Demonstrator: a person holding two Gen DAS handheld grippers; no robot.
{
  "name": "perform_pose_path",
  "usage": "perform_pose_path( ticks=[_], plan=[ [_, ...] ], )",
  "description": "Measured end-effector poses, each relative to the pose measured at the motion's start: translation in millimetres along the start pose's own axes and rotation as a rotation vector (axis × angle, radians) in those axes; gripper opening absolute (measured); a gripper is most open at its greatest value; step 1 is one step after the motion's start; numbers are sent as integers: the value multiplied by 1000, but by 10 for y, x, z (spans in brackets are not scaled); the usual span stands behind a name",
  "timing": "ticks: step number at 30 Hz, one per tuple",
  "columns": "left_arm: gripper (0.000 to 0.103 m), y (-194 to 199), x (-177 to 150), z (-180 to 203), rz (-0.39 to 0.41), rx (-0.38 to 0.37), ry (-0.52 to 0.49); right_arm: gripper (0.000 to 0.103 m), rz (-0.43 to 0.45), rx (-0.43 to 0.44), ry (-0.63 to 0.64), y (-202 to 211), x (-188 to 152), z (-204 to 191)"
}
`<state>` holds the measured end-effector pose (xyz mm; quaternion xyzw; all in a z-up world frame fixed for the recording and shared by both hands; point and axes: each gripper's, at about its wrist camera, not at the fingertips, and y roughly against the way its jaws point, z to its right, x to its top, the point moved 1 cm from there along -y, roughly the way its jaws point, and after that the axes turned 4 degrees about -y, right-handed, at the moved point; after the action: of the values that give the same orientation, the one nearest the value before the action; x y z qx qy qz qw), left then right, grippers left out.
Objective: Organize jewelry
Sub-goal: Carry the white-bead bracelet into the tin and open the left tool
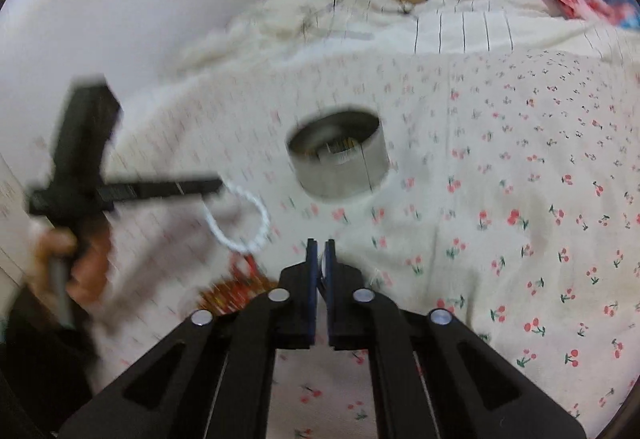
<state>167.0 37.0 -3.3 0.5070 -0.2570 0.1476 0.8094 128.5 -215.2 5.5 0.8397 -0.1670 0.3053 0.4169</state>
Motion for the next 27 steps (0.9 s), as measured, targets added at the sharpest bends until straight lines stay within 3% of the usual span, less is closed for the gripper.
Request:
perform_pose_path(
  ticks=[3,6,7,8,9,11,14,19,20,21,22,23,27],
  plan=[
    [7,78,41,93,15,13,-36,3,27,36,-31,75,80,2],
    [7,120,61,150,30,32,-49,7,-69,7,2,-58,40,-8],
    [7,111,63,148,29,33,-48,16,-98,-19,38,-91,-3,-48],
    [7,94,61,142,27,36,-45,47,-109,-77,98,-130,-51,-126],
    [7,73,58,136,23,41,-40,56,-120,-90,141,-149,-100,-184],
    [7,9,33,121,5,43,-35,56,-189,-75,224,-248,-206,-315],
    [7,-41,5,108,-9,44,-38,56,-238,-201,337,-382,-338,-374],
    [7,-47,-7,78,-8,34,-30,56,-263,-330,277,-465,-331,-93],
    [7,-48,-9,75,-8,35,-29,43,-292,-335,280,-501,-364,-59],
    [7,-51,-10,76,-9,36,-30,23,-309,-341,305,-540,-406,-67],
    [7,-50,-11,83,-10,35,-32,19,-314,-344,329,-565,-431,-89],
    [7,-48,-11,81,-10,32,-35,6,-312,-351,356,-574,-461,-133],
    [7,14,10,123,-2,17,-40,4,-244,-321,291,-445,-363,-114]
  ],
)
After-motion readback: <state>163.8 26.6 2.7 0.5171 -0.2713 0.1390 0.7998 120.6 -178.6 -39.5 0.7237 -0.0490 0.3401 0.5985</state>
